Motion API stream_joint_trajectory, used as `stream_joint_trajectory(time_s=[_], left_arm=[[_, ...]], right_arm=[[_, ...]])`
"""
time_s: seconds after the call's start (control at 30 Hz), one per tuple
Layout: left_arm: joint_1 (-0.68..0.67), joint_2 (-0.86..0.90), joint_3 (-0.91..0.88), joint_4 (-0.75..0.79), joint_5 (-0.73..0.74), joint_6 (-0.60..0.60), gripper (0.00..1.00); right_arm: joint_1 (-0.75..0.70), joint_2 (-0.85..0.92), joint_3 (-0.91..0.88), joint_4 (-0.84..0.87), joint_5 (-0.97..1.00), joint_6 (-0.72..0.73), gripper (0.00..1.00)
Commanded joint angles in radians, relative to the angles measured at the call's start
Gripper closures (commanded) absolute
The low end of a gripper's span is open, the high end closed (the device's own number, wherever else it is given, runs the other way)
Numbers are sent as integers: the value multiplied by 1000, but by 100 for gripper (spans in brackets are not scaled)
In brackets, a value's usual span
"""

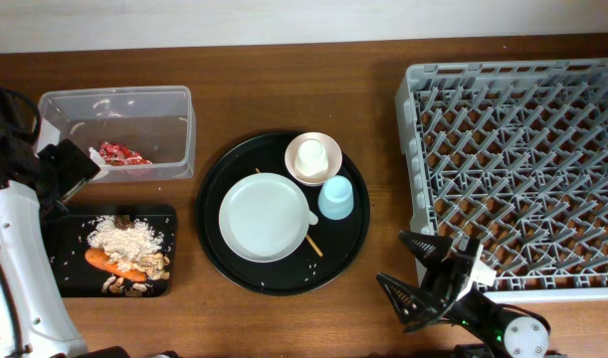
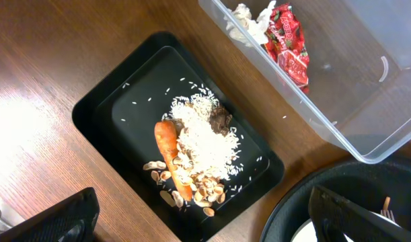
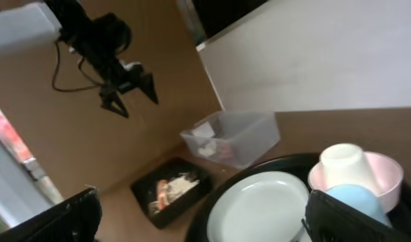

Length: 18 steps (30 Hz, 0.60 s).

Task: Sort waste into correct bins and load items into the dishwasher rack
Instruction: 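Raise the right gripper and reach toward the light-blue cup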

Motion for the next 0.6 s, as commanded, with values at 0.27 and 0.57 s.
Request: stream_joint_trajectory(time_s=[0.27, 0.57], left_arm=[[4, -2, 8, -1, -7, -13, 1], [4, -2, 8, -1, -7, -13, 1]], right_arm=[[-6, 310, 404, -16, 22, -96, 2], [91, 955, 990, -602, 210, -522, 2]])
